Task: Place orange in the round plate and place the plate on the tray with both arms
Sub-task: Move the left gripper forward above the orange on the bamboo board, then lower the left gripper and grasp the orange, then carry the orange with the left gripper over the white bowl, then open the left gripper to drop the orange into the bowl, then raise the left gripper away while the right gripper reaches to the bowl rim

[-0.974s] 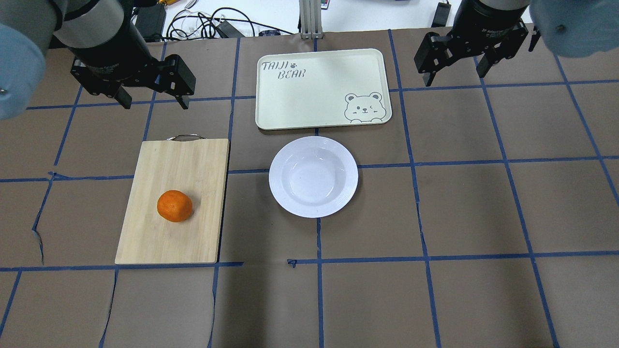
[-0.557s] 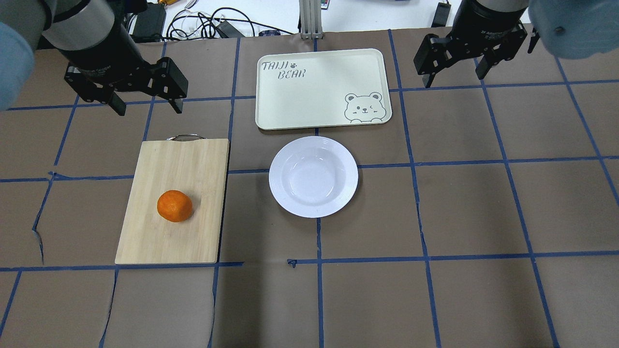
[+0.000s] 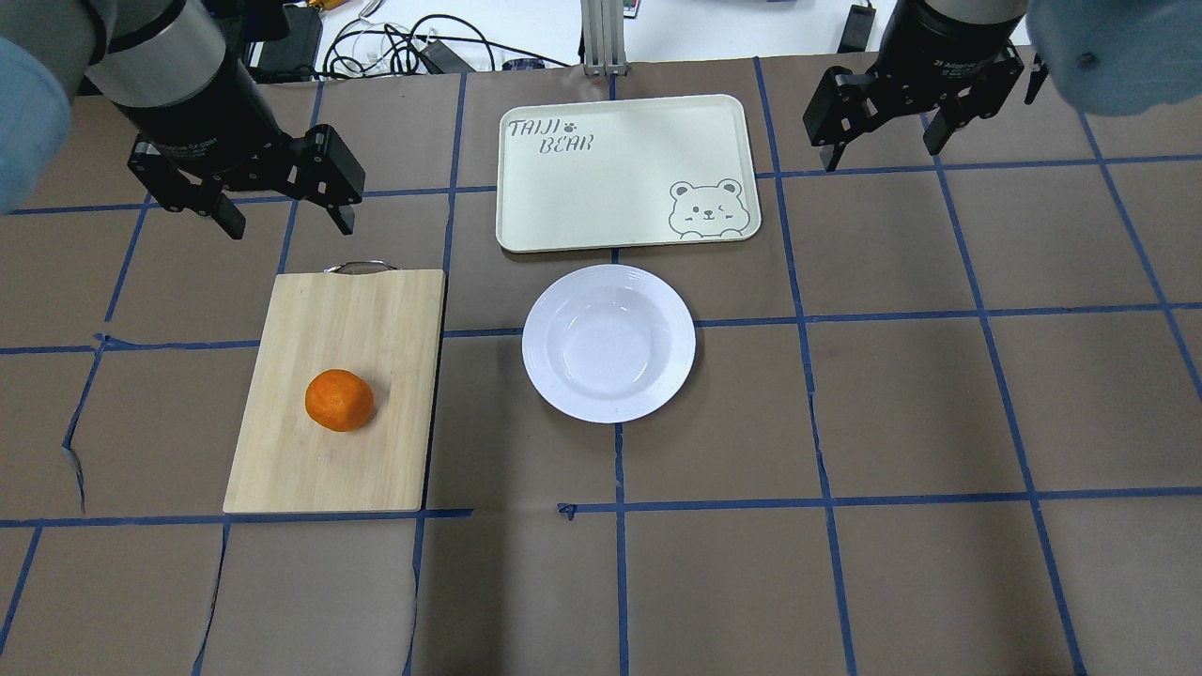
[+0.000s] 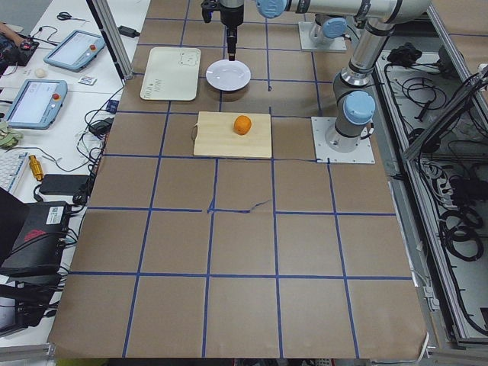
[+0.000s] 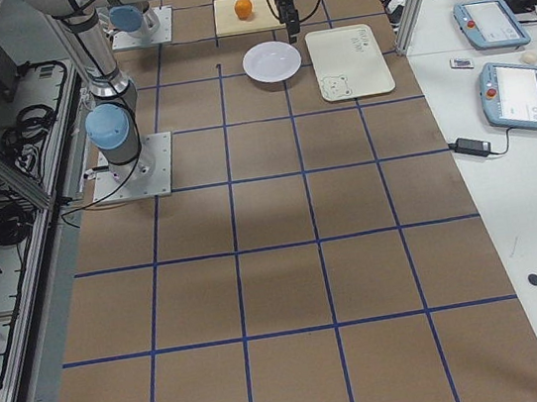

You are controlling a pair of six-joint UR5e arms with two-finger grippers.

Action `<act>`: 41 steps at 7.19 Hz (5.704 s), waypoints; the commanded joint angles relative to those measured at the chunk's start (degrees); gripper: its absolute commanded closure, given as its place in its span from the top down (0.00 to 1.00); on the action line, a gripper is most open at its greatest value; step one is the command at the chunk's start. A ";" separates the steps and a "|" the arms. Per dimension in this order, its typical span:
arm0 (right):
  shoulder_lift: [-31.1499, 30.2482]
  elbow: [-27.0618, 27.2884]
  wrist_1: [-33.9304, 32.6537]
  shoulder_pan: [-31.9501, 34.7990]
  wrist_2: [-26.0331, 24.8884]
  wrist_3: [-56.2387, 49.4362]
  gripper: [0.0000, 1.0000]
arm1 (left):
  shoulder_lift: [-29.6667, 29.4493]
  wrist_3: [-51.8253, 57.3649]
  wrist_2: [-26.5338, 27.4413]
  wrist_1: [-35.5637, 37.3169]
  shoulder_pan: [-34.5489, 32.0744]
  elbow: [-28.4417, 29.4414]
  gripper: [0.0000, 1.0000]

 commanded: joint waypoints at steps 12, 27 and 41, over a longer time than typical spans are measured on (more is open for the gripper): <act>0.00 0.09 0.24 0.09 0.23 -0.10 1.00 | -9.73 29.71 6.77 41.80 6.67 -36.30 0.16; 2.89 -0.35 -0.46 0.35 3.82 0.25 1.00 | -23.00 -41.14 -17.67 46.03 -20.57 -18.73 0.55; 13.43 25.21 -39.10 0.18 23.77 13.40 1.00 | -1.56 -0.02 2.22 3.77 -9.17 3.98 1.00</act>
